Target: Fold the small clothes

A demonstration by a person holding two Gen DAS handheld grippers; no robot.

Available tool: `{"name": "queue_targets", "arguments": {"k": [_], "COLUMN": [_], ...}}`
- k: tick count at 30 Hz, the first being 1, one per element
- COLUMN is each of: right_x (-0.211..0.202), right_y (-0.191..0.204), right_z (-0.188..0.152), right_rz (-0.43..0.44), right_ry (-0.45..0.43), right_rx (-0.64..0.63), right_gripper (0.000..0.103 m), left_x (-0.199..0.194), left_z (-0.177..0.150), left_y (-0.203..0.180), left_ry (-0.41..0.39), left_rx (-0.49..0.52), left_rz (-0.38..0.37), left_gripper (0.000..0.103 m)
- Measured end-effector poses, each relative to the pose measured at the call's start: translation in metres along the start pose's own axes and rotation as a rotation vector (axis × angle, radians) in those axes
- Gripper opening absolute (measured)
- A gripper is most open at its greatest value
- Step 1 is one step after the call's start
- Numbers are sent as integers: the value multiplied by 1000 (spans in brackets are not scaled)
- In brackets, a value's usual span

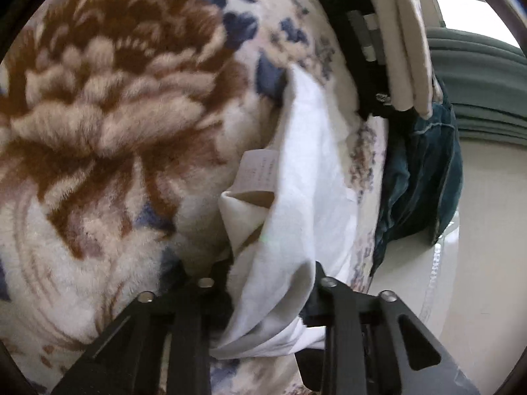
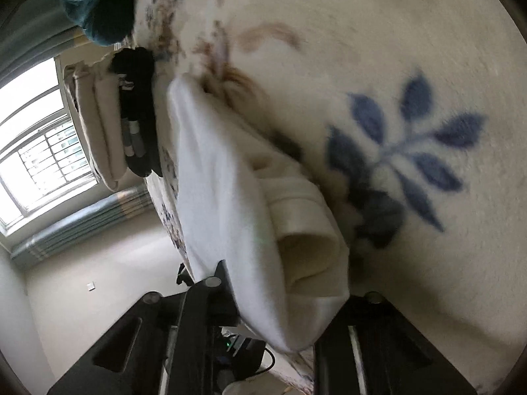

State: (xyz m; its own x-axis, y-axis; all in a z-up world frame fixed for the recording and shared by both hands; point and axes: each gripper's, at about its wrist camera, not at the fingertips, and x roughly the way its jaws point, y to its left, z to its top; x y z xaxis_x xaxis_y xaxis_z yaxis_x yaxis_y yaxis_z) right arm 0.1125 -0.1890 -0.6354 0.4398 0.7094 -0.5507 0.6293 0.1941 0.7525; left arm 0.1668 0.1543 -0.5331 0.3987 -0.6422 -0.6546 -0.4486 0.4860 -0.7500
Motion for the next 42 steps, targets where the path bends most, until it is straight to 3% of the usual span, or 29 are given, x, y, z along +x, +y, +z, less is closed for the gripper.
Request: {"name": "queue_targets", "arguments": {"k": [4, 9, 17, 22, 27, 29, 32, 37, 40, 42], "right_x": [-10, -33, -57, -58, -25, -1, 45, 138, 153, 156], "right_y": [28, 90, 260, 405, 529, 554, 555, 479, 450, 439], "right_z": [-9, -15, 16, 50, 92, 110, 136, 165, 166, 163], "right_rz": [-16, 12, 77, 197, 318, 325, 281, 72, 13, -32], "right_ry": [-28, -52, -99, -152, -200, -202, -182, -89, -66, -65], "right_rx": [-30, -57, -188, -319, -424, -448, -459, -412, -418, -421], "right_gripper": [14, 14, 14, 14, 14, 13, 13, 13, 13, 15], "left_x": [-20, -42, -67, -82, -77, -61, -28, 28, 32, 29], "left_z": [10, 39, 128, 216, 306, 340, 365, 374, 368, 364], "left_y": [-36, -100, -244, -356, -419, -421, -381, -284, -262, -267], "left_ry": [3, 5, -58, -152, -215, -228, -208, -104, -69, -56], "left_rx": [53, 106, 183, 288, 381, 422, 422, 303, 287, 313], "left_rz": [-5, -36, -158, -258, -282, -229, -134, 4, 7, 51], "left_gripper": [19, 17, 17, 17, 17, 17, 17, 17, 21, 26]}}
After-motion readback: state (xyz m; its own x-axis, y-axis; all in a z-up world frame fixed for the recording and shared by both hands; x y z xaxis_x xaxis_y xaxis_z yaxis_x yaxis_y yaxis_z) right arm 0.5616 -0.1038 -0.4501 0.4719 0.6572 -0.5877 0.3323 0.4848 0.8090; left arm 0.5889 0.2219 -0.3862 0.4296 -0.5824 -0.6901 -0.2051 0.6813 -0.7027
